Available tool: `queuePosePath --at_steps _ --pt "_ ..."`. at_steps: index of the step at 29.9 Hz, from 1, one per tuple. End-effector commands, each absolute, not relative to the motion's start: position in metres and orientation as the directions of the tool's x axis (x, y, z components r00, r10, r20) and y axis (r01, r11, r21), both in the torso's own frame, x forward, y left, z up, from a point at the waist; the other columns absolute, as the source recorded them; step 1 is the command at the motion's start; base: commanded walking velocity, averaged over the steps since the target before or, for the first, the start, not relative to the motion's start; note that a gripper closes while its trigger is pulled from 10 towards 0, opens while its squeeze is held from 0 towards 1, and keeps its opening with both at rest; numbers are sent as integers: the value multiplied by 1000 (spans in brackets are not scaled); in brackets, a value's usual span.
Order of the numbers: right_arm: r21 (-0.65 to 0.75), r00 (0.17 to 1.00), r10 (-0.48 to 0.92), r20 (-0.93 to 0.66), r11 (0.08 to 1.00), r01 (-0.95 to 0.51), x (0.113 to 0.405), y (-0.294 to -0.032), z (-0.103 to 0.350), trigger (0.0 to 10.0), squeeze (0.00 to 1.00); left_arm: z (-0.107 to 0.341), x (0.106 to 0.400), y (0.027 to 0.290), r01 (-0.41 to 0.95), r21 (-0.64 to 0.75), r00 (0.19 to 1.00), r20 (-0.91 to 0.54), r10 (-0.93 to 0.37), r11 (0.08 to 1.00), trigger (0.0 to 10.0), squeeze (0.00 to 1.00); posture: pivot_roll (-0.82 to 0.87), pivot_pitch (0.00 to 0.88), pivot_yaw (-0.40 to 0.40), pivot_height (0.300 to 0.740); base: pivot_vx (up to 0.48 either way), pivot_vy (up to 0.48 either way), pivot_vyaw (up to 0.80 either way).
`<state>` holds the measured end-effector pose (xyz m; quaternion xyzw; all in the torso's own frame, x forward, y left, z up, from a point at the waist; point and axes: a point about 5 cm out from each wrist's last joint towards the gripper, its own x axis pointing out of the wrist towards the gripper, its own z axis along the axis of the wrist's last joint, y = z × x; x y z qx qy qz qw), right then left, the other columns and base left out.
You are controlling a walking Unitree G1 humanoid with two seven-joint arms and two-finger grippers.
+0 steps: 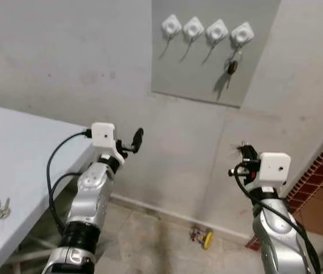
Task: Hang keys on a hook
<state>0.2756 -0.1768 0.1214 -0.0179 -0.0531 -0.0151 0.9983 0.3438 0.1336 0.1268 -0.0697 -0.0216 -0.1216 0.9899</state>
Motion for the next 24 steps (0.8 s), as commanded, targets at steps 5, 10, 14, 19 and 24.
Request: queuePosePath --at_steps 5,10,14,19,24 --pt "-35 991 15 135 999 -10 278 -169 129 10000 0 128 346 138 239 -139 971 48 -235 961 10000 0 -22 0 -22 740 0 0 0" --pt "-38 990 36 137 999 -32 277 -166 129 10000 0 129 347 140 234 -140 972 43 -230 962 10000 0 -23 0 -22 740 48 0 0" --pt "-38 987 67 143 997 -62 275 -164 129 10000 0 129 347 140 232 -149 973 43 -229 961 10000 0 -25 0 -21 740 325 0 0" --pt "-37 986 81 148 996 -77 274 -162 130 10000 0 130 347 140 232 -154 973 47 -227 961 10000 0 -25 0 -21 740 380 0 0" --pt "-37 985 92 149 995 -88 274 -160 129 10000 0 130 348 140 229 -158 973 45 -225 960 10000 0 -27 0 -23 740 389 0 0"
